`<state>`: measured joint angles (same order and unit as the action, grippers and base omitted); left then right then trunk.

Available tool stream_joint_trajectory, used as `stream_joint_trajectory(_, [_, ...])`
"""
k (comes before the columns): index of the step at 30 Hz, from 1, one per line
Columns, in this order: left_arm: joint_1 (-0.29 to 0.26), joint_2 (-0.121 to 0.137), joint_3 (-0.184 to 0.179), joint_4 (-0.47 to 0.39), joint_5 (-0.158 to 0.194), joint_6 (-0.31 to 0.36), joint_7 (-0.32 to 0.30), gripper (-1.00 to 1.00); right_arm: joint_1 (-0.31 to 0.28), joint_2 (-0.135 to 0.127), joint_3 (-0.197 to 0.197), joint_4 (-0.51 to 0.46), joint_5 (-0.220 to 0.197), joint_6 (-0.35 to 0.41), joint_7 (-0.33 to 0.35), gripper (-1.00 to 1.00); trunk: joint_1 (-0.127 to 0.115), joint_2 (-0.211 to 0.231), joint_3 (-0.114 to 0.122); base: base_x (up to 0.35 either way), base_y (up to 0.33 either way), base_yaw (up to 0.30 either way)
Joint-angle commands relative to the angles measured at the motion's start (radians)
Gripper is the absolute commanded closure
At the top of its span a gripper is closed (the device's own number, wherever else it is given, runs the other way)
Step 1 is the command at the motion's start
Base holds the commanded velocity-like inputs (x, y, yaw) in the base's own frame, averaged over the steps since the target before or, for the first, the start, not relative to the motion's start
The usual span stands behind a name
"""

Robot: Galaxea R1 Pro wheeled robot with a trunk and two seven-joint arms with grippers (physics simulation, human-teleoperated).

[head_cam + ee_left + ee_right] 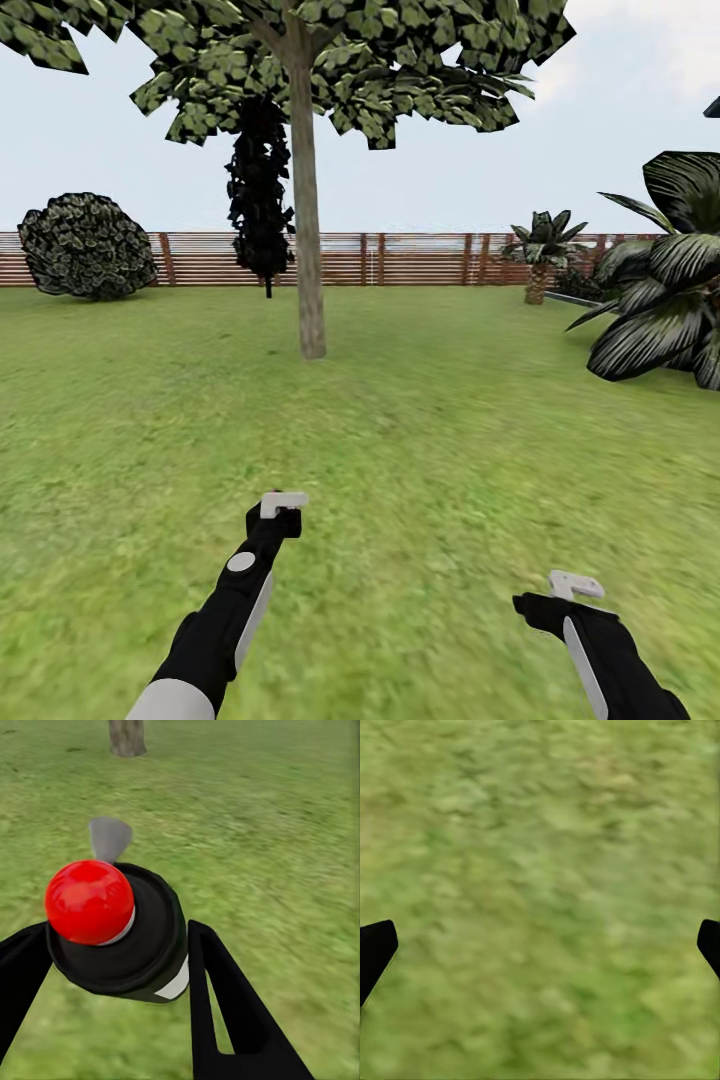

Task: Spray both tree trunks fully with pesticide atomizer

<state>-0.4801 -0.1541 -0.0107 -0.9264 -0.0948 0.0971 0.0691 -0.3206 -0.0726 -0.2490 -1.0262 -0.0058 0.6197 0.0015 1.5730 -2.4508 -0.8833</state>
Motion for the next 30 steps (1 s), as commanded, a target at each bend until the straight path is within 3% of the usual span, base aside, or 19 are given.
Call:
stream_joint_trajectory(1, [0.0,0.0,0.0,0.0,0.0,0.0,0.0,1.0,0.0,0.0,0.0,0.0,0.0,0.0,0.0,-1.0,0.0,0.0,0.0,0.338,0.0,-0.015])
stream_joint_trajectory(30, [0.0,0.0,0.0,0.0,0.0,0.001,0.0,1.0,0.0,0.0,-0.001,0.0,0.001,0.0,-0.003,-1.0,0.0,0.0,0.0,0.337,0.0,-0.001])
